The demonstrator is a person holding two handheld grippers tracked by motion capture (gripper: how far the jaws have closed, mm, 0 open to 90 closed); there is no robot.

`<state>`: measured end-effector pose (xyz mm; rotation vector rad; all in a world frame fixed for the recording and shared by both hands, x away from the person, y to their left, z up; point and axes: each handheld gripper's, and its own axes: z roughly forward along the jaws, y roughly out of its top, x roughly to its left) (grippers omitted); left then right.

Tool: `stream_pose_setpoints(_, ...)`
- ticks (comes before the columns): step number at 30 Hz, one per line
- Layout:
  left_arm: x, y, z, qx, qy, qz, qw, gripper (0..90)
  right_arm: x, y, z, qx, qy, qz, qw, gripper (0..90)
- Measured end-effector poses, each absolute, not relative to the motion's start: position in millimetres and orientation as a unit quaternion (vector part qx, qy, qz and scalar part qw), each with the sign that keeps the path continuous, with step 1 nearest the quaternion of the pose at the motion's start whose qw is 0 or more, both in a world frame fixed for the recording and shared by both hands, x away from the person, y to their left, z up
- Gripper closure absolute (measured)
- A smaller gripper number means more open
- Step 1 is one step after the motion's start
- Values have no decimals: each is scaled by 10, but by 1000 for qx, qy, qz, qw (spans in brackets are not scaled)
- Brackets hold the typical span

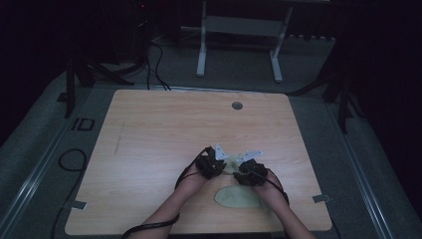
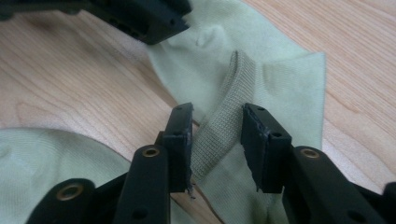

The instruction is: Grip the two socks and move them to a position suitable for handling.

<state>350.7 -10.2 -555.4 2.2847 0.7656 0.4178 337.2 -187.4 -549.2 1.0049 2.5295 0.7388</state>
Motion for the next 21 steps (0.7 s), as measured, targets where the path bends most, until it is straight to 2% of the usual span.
stream_pose_setpoints(2, 3512, -88, -5598, 880, 296, 162, 335, 834, 3366, -1873, -5494, 354, 884, 260, 163, 667)
stream_pose_setpoints(5, 3515, -76, -5616, 879, 296, 162, 336, 843, 3367, -1874, -5496, 357, 882, 257, 173, 767)
stream_pose_setpoints(7, 3512, -77, -5621, 880, 293, 168, 335, 853, 3388, -1892, -5479, 365, 878, 262, 163, 815)
stream_pose_setpoints(12, 3499, -86, -5638, 878, 286, 186, 334, 869, 3419, -2037, -5352, 378, 867, 288, 151, 827)
stream_pose_setpoints(21, 3524, -92, -5637, 879, 284, 186, 335, 876, 3511, -2453, -5123, 398, 847, 314, 162, 827)
